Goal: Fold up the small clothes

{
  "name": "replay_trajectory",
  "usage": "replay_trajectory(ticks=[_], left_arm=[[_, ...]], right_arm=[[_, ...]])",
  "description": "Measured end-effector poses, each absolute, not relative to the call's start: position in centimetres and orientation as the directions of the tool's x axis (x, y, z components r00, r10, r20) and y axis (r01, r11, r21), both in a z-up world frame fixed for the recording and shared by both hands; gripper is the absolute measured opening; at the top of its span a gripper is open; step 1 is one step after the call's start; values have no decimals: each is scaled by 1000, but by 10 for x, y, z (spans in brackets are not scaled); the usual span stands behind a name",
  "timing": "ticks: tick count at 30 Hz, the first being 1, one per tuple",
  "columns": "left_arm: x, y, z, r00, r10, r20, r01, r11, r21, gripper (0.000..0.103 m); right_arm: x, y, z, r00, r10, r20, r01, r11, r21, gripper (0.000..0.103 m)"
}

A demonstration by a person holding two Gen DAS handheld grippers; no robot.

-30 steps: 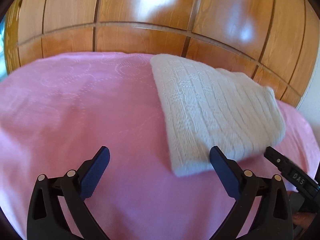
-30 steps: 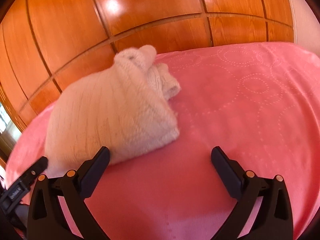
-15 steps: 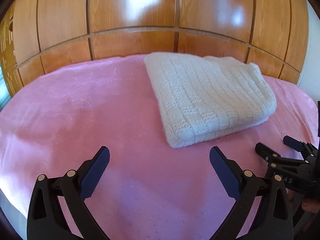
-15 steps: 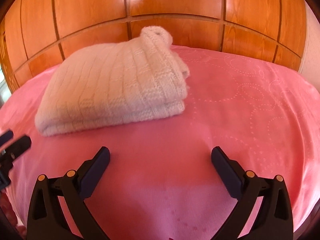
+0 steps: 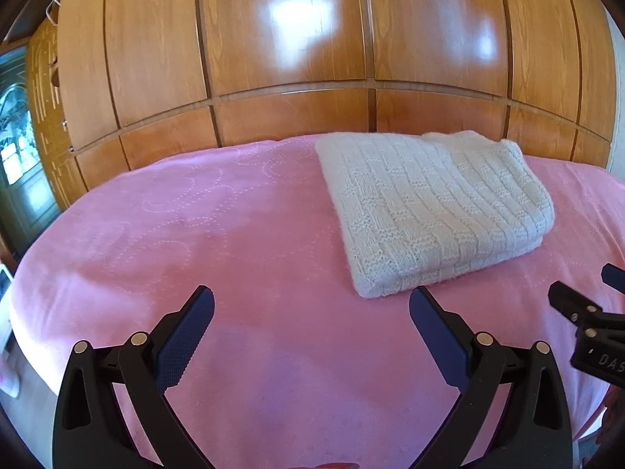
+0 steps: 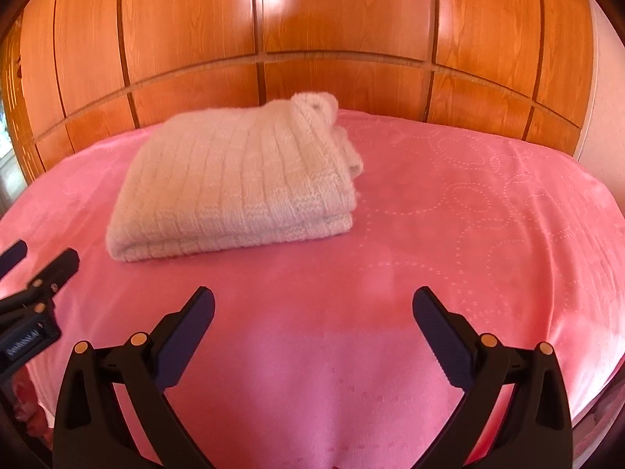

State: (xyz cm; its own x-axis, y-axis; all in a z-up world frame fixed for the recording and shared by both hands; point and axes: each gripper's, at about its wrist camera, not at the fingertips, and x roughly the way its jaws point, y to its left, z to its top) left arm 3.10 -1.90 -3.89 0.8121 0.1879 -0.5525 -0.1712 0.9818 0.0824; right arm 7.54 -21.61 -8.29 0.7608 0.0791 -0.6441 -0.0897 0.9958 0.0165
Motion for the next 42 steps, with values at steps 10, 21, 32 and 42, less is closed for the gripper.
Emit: replay_trajectory(ticks=[10,21,32,42], left_arm=[[25,-17,-29,812,208,-545,-202,977,71,99],[20,-20,-29,816,199,-543,-194,979,66,99],[21,-22,-30,814,195,-548,-193,979,62,99],[20,-24,-31,812,197,-549,-196,979,62,99]], right_arm=[[61,-222,-57,808,73,-584,-57,997,47,101],[59,-225,-58,806,69,-587,-48,998,51,101],[60,-225,-59,802,67,-594,-46,998,50,101],[60,-225,-60,799,67,-598,-47,998,49,101]])
